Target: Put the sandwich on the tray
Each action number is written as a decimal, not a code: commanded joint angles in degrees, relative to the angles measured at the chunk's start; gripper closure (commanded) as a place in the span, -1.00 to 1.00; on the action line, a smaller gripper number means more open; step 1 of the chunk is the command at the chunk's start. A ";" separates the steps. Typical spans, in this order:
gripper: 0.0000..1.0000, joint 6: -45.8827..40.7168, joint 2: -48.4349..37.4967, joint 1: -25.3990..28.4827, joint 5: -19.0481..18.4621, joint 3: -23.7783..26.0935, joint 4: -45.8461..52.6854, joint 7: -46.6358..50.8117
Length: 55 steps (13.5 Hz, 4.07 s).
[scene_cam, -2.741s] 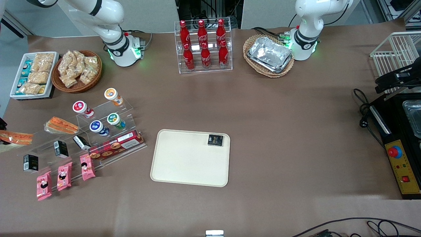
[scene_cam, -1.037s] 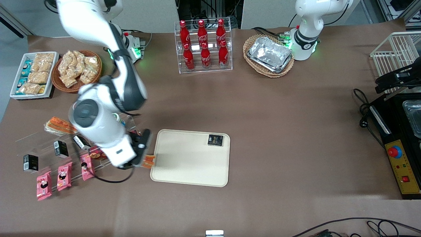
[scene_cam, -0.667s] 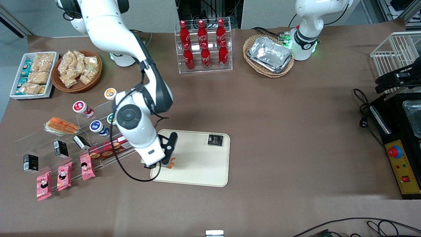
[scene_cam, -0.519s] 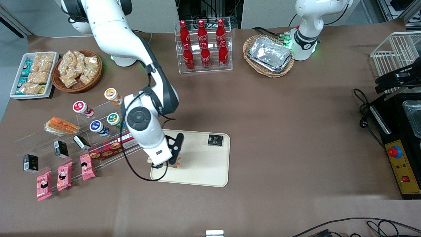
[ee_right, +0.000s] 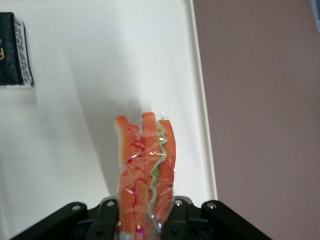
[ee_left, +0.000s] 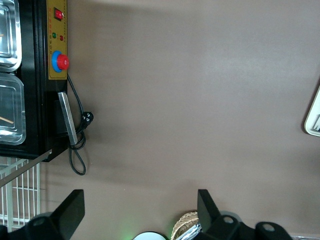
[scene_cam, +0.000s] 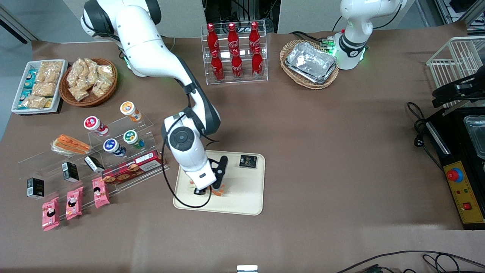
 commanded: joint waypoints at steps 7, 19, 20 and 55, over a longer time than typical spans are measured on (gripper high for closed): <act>0.52 9.12 5.12 -0.04 2.70 3.39 1.56 4.81; 0.42 9.83 8.02 -1.00 2.62 3.21 5.34 -1.96; 0.04 9.83 8.02 -1.09 2.62 3.21 5.34 -1.96; -1.00 -47.64 -33.19 -11.27 -5.91 3.39 4.20 60.71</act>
